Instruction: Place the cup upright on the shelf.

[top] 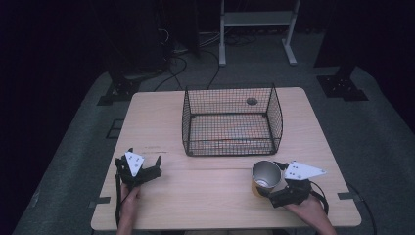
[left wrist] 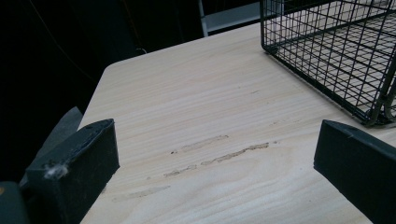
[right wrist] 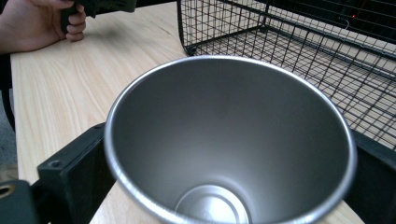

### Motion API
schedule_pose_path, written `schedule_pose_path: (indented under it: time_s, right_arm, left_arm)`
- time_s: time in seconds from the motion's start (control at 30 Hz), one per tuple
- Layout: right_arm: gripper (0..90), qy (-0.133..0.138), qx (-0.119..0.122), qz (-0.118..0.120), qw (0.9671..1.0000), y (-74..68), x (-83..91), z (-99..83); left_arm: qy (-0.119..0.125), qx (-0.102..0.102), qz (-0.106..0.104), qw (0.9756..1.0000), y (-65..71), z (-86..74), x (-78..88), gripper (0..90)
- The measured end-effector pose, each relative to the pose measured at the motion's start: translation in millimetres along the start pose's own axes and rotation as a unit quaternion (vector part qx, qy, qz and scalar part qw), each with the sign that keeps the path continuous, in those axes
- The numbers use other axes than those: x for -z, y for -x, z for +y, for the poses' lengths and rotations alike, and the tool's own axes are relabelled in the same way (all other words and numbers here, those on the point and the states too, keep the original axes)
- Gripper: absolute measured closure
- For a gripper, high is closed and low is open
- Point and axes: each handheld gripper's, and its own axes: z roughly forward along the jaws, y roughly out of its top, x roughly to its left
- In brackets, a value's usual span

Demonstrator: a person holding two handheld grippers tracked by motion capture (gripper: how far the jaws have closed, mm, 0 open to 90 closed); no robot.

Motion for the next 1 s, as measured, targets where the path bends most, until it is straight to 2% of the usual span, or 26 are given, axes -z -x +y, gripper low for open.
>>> schedule_pose_path:
  time_s: [0.2, 0.57, 0.67, 0.73, 1.0]
  right_arm:
    - [4.2, -0.001, 0.005, 0.0, 1.0, -0.9, -6.0, 4.3]
    - [7.0, -0.001, -0.003, 0.016, 0.9999, 2.3, -4.6, 5.4]
    - [7.1, 0.005, -0.013, 0.036, 0.9992, 4.2, -3.5, 7.9]
    - [7.1, 0.004, -0.012, 0.038, 0.9992, 4.4, -2.9, 9.2]
    - [7.1, 0.006, -0.013, 0.049, 0.9987, 11.2, 5.4, 27.6]
  left_arm:
    - [0.001, -0.002, -0.001, 1.0, 0.2, 0.0, 0.3, 0.0]
    - [0.0, -0.002, 0.0, 1.0, 0.4, 0.1, -0.1, 0.0]
    - [-0.001, -0.003, 0.0, 1.0, 0.4, 0.1, -0.1, 0.0]
    - [-0.001, -0.003, 0.0, 1.0, 0.4, 0.1, -0.1, 0.0]
    - [0.0, -0.001, 0.0, 1.0, 0.4, 0.0, -0.1, 0.0]
